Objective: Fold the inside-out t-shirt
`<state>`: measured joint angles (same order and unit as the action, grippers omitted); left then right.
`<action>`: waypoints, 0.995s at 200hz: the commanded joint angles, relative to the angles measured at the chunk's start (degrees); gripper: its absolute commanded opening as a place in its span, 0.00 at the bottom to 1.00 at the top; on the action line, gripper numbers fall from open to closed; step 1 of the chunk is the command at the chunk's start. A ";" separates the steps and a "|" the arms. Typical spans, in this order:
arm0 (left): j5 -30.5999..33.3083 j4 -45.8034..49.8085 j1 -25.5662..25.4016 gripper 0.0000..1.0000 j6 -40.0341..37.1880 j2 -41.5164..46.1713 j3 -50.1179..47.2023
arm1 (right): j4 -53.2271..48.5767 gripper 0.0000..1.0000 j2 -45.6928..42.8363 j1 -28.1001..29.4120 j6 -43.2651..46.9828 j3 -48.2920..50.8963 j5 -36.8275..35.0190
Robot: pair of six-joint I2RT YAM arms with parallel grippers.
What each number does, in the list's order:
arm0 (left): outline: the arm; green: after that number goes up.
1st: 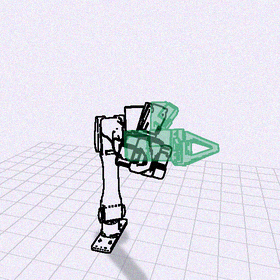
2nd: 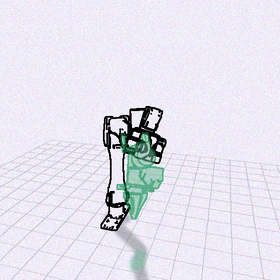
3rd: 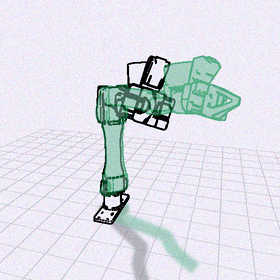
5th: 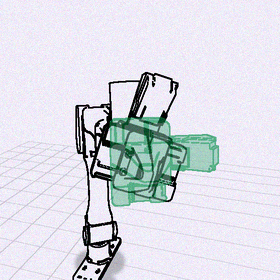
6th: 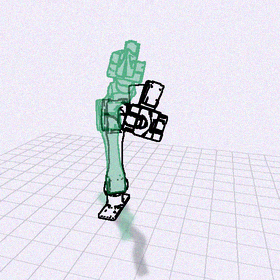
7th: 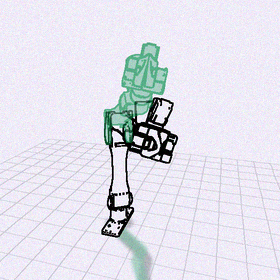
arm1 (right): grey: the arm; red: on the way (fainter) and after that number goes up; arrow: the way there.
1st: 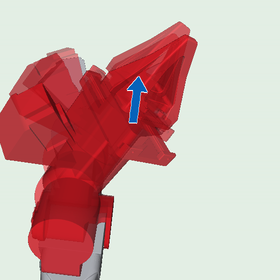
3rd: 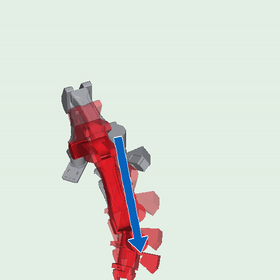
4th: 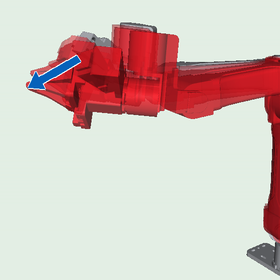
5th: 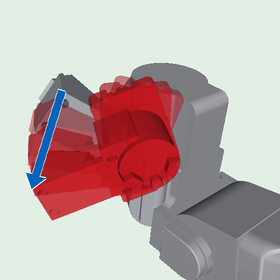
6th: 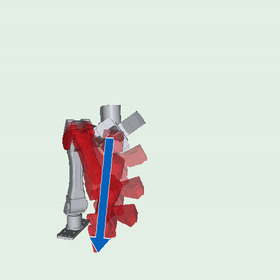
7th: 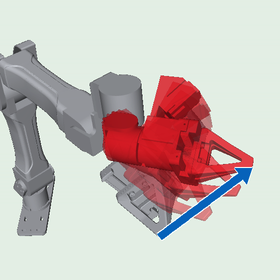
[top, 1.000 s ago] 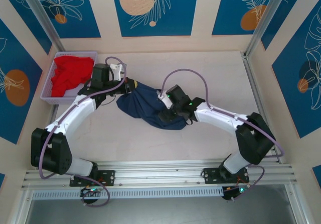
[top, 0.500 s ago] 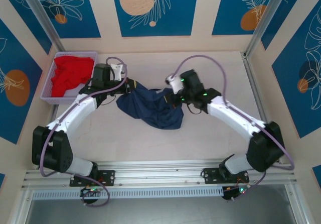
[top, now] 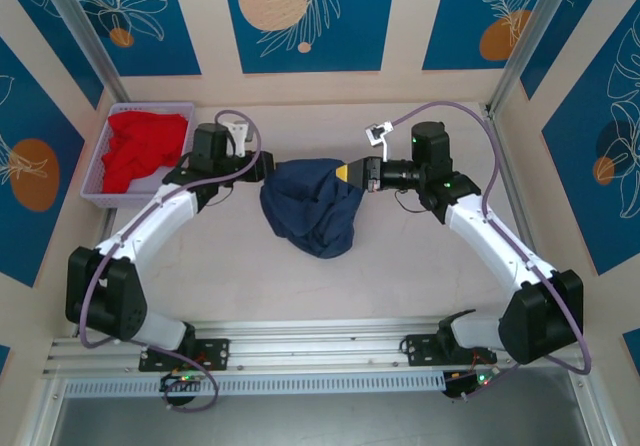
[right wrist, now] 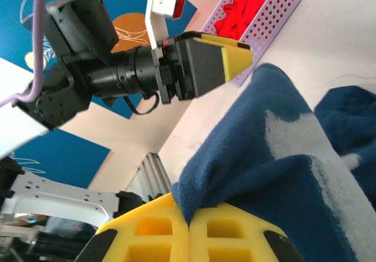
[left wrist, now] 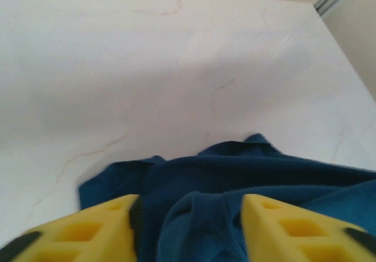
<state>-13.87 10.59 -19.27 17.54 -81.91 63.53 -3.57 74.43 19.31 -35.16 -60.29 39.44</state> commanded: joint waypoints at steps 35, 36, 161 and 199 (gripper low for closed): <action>-7.93 -10.86 -10.89 0.61 -6.27 13.70 -14.04 | 9.22 0.00 2.46 -1.25 -9.55 2.03 5.35; -8.19 -10.90 -11.15 0.61 -6.46 13.66 -14.13 | 9.25 0.00 2.51 -1.27 -9.56 2.02 5.28; -6.79 -14.89 -12.65 0.00 -8.96 9.51 -18.03 | 9.66 0.00 0.27 -8.63 -16.70 -2.95 4.95; -11.37 -20.15 -9.97 0.00 -5.06 16.86 -24.48 | -1.48 0.00 0.75 -8.89 -10.62 -5.51 -0.96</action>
<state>-22.35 -6.70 -30.70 9.21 -68.79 42.96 1.06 77.03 11.07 -49.43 -61.80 42.78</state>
